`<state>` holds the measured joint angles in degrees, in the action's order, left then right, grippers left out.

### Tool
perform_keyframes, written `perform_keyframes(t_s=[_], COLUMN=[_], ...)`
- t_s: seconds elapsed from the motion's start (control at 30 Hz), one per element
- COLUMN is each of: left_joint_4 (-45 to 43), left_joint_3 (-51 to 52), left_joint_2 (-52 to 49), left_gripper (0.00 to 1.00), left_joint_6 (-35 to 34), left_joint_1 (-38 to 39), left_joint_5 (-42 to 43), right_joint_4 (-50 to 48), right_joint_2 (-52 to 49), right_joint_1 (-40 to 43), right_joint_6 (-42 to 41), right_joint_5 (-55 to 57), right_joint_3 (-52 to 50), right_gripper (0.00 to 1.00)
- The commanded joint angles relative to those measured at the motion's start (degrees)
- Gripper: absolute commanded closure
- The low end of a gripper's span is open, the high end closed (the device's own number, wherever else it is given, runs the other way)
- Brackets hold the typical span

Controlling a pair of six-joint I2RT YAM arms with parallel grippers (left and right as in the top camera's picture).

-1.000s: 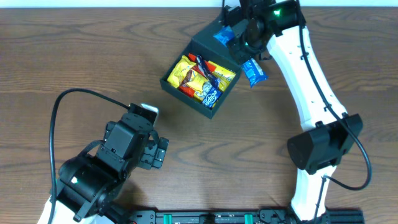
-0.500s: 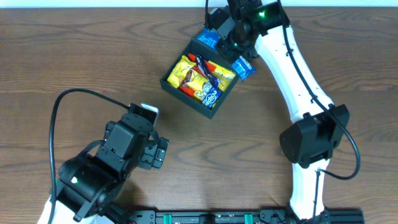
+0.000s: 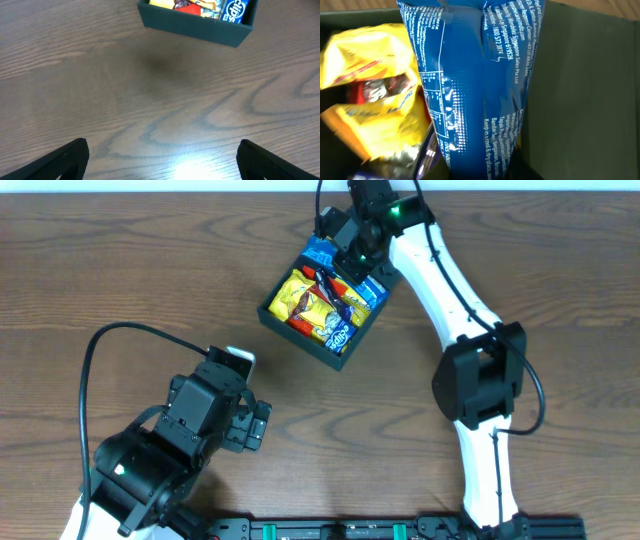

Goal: Pack container
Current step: 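Lift the blue bar and carry it over the box, then lower the blue bar into the box with right gripper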

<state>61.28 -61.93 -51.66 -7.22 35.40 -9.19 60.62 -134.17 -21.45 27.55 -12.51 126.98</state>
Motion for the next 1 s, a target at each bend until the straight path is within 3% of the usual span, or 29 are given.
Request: perform_keyframes(t_s=[0.0, 0.3, 0.97], left_joint_4=[0.0, 0.0, 0.0], left_joint_3=[-0.1, -0.1, -0.1], left_joint_2=[-0.1, -0.1, -0.1], left_gripper=[0.05, 0.05, 0.05], left_joint_6=[0.8, 0.8, 0.8], left_joint_1=[-0.2, -0.2, -0.2], left_joint_5=[-0.2, -0.2, -0.2], right_joint_4=[-1.6, -5.6, -2.7], right_joint_2=[-1.8, -5.2, -8.9], right_joint_1=[-0.4, -0.3, -0.3], right_joint_6=[0.8, 0.9, 2.7], right_joint_5=[-2.6, -3.5, 5.9], right_joint_3=[1.5, 1.5, 1.4], right_gripper=[0.81, 0.78, 0.73])
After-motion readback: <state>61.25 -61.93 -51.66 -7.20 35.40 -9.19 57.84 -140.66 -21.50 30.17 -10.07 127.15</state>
